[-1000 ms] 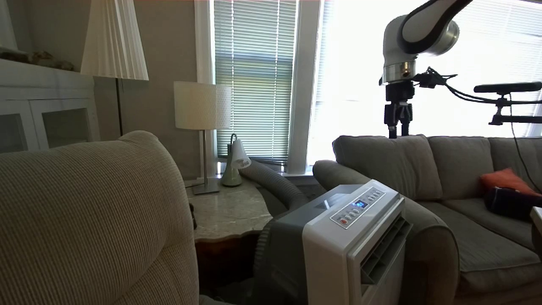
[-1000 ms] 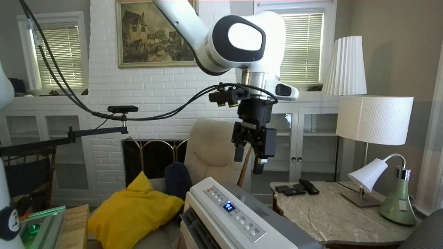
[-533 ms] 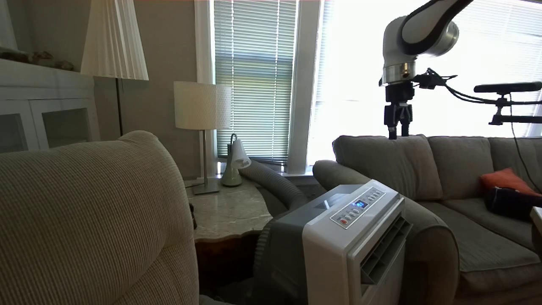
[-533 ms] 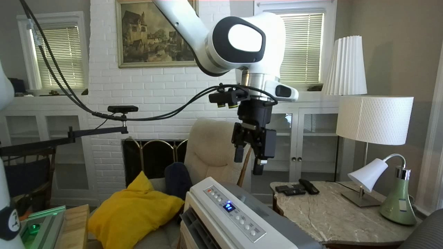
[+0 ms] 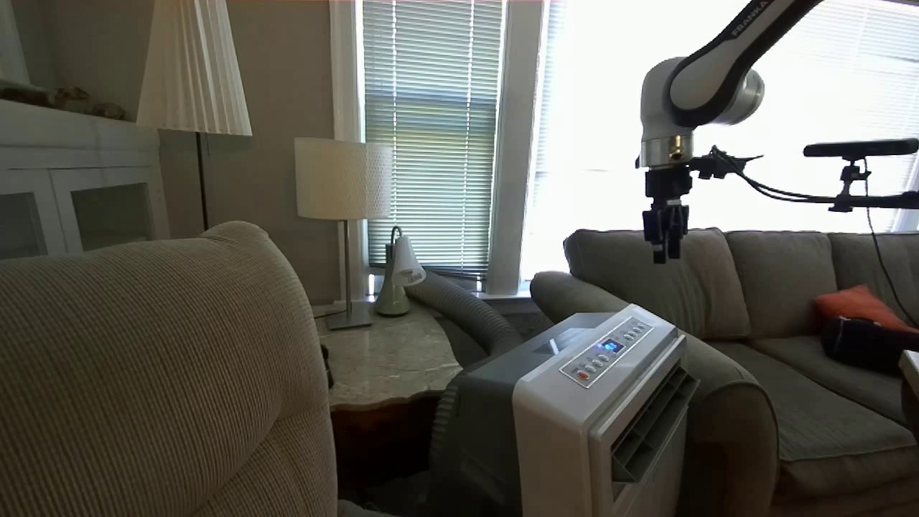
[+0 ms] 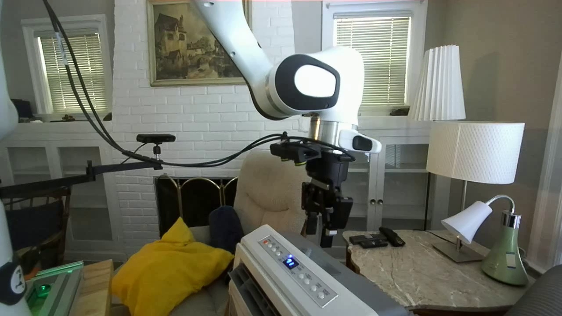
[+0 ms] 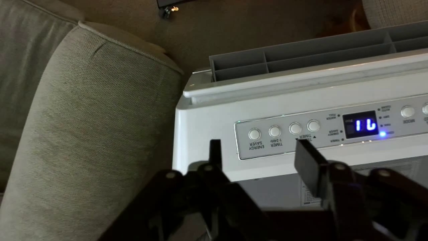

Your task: Press a button on the electric fan

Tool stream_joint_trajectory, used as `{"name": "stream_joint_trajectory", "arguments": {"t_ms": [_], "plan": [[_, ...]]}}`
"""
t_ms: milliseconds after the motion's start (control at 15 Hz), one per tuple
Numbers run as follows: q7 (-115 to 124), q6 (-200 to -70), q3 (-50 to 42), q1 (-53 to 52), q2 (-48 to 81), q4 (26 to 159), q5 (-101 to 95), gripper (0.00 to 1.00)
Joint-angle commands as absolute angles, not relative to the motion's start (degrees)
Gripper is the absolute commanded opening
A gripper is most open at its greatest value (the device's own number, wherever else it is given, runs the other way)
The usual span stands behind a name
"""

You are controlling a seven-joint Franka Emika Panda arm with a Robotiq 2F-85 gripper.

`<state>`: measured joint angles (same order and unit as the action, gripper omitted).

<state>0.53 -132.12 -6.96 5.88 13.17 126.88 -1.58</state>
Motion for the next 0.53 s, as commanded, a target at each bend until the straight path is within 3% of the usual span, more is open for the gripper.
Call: {"name": "stream_joint_trajectory", "arguments": {"t_ms": [0, 267, 467], "plan": [[2.0, -136.5, -6.8, 5.6, 16.6, 126.1, -2.3, 0.3], [2.5, -142.7, -6.7, 4.6, 19.4, 126.1, -3.3, 0.01], [3.2, -145.6, -7.1, 3.5, 21.7, 125.6, -4.5, 0.0]]}}
